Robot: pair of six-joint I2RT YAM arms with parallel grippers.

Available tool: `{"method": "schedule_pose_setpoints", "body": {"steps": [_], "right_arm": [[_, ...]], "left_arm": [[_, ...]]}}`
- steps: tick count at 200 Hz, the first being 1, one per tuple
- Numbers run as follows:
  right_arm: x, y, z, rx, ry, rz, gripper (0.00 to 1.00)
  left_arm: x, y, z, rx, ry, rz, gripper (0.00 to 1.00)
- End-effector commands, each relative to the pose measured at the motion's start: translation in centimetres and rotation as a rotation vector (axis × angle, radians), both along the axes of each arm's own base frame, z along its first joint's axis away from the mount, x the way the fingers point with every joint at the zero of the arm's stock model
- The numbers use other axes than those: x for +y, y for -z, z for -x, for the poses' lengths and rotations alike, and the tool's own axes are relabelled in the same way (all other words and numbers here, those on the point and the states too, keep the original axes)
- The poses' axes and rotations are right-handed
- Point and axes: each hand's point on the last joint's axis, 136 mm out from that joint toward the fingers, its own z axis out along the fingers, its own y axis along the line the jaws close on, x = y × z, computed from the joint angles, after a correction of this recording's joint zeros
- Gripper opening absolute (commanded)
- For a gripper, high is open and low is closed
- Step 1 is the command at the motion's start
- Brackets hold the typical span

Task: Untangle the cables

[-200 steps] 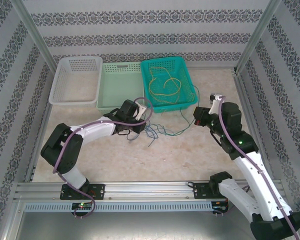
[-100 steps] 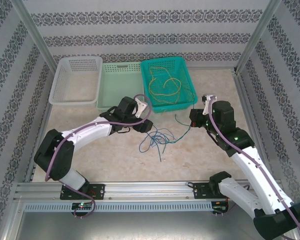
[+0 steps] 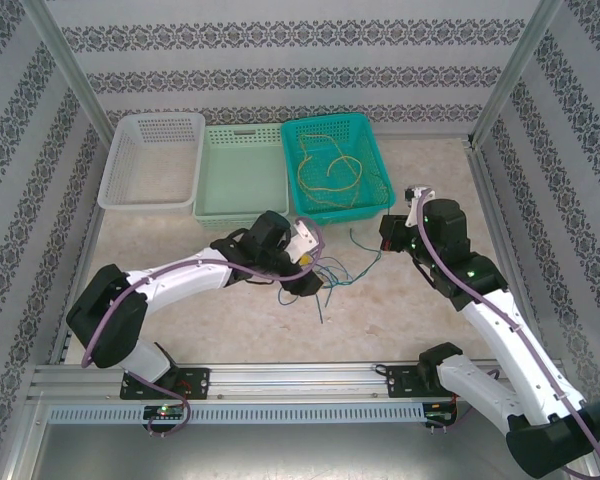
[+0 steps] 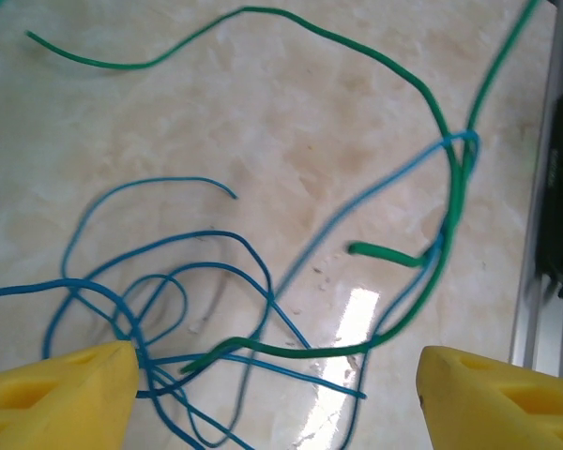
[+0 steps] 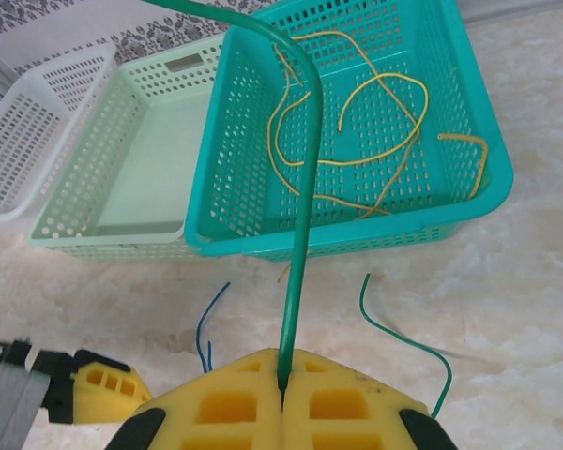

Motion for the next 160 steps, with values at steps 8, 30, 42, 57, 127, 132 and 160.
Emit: {"method": "schedule_pose_setpoints", "body": {"steps": [8, 30, 42, 57, 127, 132, 160], "right_arm": [[0.1, -1.6, -0.8, -0.027, 0.029, -0.034, 0.0], [0.4, -1.8, -1.0, -0.026, 0.019, -0.048, 0.0], [0.5, -1.9, -1.0, -0.025, 0.017, -0.054, 0.0], [0.4, -2.0, -0.9, -0.025, 0.022, -0.057, 0.0], [0.0, -2.4, -0.7, -0.029, 0.044, -0.086, 0.0], [-0.1, -2.3, -0.7, -0.029, 0.047, -0.086, 0.0], [-0.3, -2.1, -0.6, -0.024, 0.054, -0.083, 0.0]], "left_arm": [[-1.3, -1.7, 2.1, -0.075, 0.12, 0.042, 0.78], [-1.9, -1.2, 2.3, -0.093, 0.125, 0.027, 0.78], [-2.2, -0.8, 2.1, -0.095, 0.122, 0.015, 0.78], [-2.9, -0.5, 2.2, -0.083, 0.145, 0.009, 0.78], [-4.4, 1.8, 1.6, -0.038, 0.145, -0.048, 0.75], [-4.3, 1.9, 1.5, -0.039, 0.139, -0.051, 0.74], [-3.7, 2.2, 0.8, -0.064, 0.09, -0.081, 0.47]]}}
